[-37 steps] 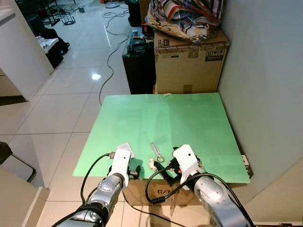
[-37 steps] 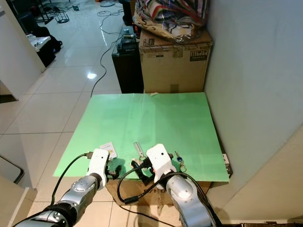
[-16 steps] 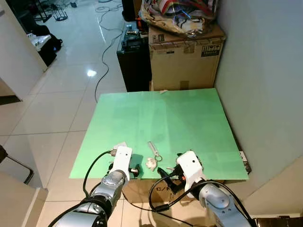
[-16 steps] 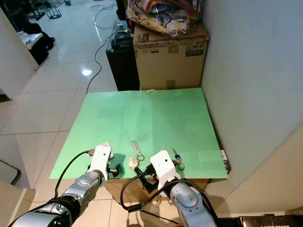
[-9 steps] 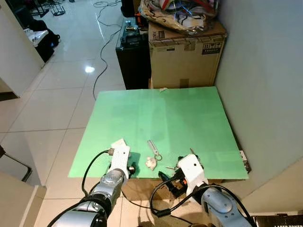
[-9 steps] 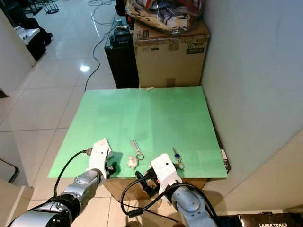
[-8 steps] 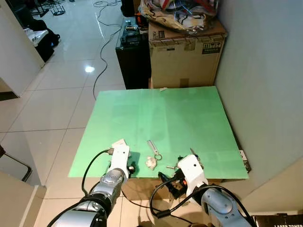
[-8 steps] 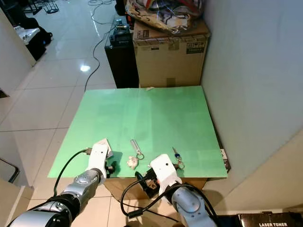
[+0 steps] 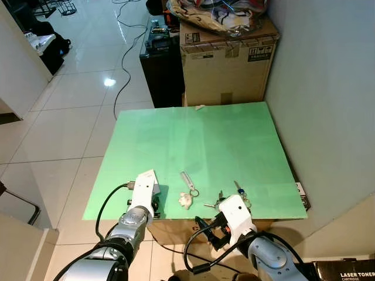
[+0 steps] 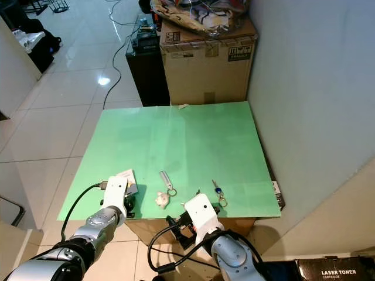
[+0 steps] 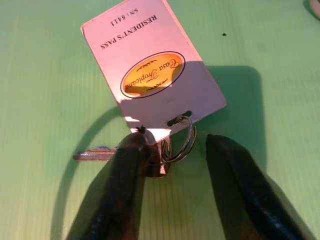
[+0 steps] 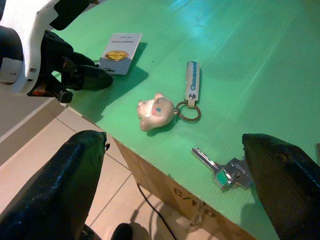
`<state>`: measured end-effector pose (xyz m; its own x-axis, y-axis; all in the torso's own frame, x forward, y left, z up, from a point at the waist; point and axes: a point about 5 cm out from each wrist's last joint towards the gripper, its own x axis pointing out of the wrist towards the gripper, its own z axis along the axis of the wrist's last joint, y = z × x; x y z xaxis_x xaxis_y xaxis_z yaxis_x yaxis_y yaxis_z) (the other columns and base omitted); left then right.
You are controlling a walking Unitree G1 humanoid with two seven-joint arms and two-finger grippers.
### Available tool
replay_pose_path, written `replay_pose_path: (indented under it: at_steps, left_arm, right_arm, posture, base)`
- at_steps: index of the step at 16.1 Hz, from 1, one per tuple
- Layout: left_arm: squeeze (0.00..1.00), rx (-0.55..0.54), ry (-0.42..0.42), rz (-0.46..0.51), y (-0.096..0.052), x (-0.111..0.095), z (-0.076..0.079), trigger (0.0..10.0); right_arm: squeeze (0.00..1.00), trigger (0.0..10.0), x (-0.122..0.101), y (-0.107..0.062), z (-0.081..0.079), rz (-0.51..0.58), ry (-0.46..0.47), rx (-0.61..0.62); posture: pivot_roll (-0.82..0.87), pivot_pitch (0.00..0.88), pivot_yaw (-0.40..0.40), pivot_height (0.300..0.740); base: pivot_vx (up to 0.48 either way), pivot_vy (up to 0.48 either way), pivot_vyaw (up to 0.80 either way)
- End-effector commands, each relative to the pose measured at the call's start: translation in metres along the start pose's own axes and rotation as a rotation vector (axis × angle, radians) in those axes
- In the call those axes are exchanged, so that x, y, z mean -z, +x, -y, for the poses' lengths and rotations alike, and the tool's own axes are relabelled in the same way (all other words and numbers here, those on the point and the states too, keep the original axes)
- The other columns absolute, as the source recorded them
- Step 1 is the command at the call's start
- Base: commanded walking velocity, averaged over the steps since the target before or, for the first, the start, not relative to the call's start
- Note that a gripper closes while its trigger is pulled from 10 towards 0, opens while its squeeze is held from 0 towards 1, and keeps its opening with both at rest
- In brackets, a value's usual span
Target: Hang keys on a hook
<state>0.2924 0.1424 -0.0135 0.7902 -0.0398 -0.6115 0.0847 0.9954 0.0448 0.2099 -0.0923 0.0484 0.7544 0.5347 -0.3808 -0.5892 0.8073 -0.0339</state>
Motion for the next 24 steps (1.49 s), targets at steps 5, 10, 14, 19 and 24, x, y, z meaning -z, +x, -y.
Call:
replay_pose_path:
  at_steps: [5, 10, 14, 19, 24]
  left_arm:
    - [0.0, 0.052, 0.07, -0.055, -0.004, 0.02, 0.007, 0.0]
    - [0.0, 0.056, 0.067, -0.05, -0.005, 0.023, 0.008, 0.0]
    - [0.0, 0.067, 0.035, 0.001, -0.004, 0.015, 0.006, 0.0]
    - [0.0, 0.06, -0.043, 0.066, -0.004, 0.004, -0.01, 0.0]
    - [0.0, 0.058, -0.193, 0.204, -0.005, -0.02, -0.034, 0.0]
  right_arm:
    - [0.0, 10.0, -0.002, 0.002, -0.003, 0.01, 0.006, -0.002]
    - [0.0, 10.0, -0.009, 0.004, 0.001, 0.031, -0.017, -0.006]
    - [0.0, 10.0, -0.01, 0.008, 0.001, 0.034, -0.016, -0.013]
    - [0.0, 10.0, -0.012, 0.011, 0.003, 0.043, -0.016, -0.006]
    - [0.0, 10.0, -0.014, 0.014, 0.005, 0.055, -0.016, 0.0]
  posture:
    - [-0.36, 0.128, 0.178, 0.74]
    - [-0.36, 0.125, 0.17, 0.74]
    - [-0.34, 0.105, 0.176, 0.74]
    - [-0.33, 0.083, 0.188, 0.74]
    - [-0.31, 0.056, 0.192, 0.74]
  base:
    - [0.0, 0.0, 0.0]
    - [0.0, 0.0, 0.0]
    - [0.0, 0.0, 0.0]
    - [0.0, 0.0, 0.0]
    - [0.0, 0.0, 0.0]
